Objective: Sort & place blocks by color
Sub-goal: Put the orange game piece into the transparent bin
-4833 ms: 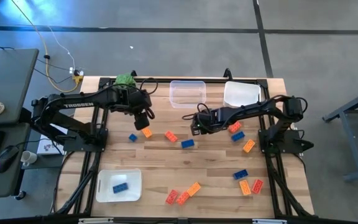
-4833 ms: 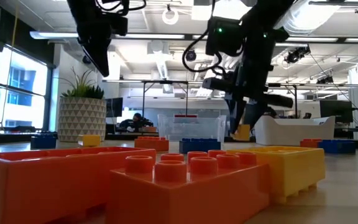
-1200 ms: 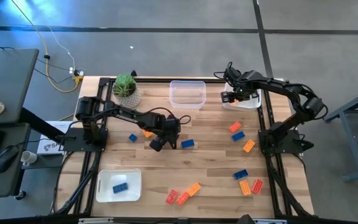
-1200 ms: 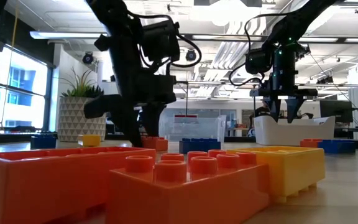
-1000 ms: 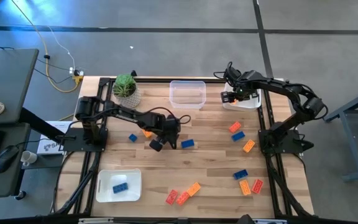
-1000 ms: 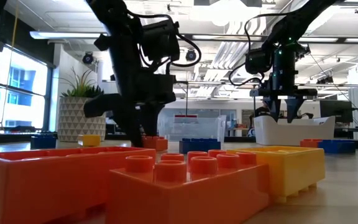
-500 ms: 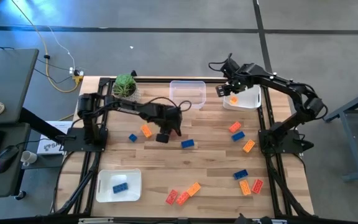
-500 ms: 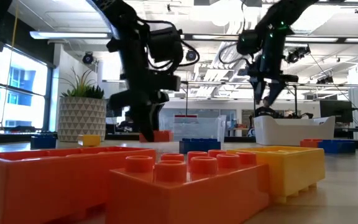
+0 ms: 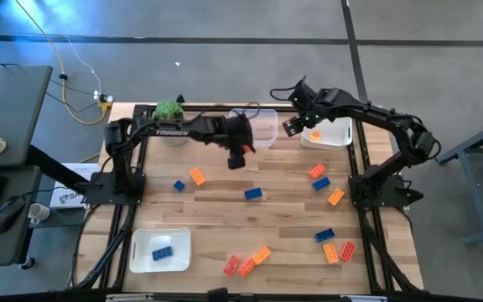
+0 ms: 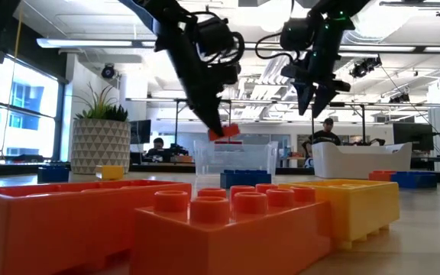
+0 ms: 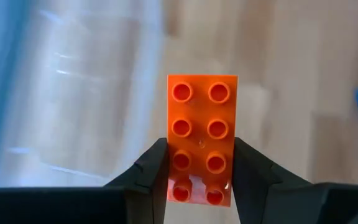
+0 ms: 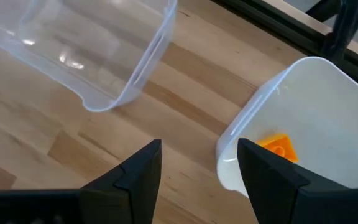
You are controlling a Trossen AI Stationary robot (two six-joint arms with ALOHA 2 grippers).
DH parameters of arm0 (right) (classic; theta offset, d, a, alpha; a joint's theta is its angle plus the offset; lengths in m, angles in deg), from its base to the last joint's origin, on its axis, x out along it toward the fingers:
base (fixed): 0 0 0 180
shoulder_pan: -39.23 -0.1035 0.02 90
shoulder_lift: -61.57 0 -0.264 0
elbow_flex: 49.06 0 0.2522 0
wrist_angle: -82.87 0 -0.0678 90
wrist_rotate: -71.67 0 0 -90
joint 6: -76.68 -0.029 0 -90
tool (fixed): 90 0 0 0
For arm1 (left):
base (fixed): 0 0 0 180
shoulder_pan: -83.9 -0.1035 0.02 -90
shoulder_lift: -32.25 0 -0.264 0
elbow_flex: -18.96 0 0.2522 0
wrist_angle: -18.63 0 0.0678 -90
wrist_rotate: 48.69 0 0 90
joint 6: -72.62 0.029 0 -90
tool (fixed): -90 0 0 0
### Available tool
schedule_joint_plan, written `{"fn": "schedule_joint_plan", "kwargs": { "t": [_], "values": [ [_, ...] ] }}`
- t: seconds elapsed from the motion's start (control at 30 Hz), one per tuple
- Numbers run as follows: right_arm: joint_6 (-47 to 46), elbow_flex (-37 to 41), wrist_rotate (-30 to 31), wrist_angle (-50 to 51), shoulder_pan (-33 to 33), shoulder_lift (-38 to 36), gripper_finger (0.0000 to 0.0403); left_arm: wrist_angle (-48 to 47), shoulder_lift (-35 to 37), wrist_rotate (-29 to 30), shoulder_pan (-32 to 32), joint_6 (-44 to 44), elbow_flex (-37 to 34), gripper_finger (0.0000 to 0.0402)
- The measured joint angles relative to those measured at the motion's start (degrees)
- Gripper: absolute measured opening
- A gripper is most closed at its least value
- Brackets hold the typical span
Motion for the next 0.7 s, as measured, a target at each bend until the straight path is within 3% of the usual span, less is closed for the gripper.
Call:
{"fn": "schedule_joint_plan", "kwargs": {
  "t": [0.37, 0.7],
  "values": [
    [-0.01, 0.00, -3.10, -1.22, -0.54, 0.00, 0.0197, 4.89, 0.08, -0.86, -7.67, -5.28, 0.39, 0.0108],
    [0.48, 0.00, -9.85, -1.59, -0.81, 0.00, 0.0197, 6.17, 0.08, -3.62, -10.20, -5.88, 0.32, 0.0164]
  ]
}}
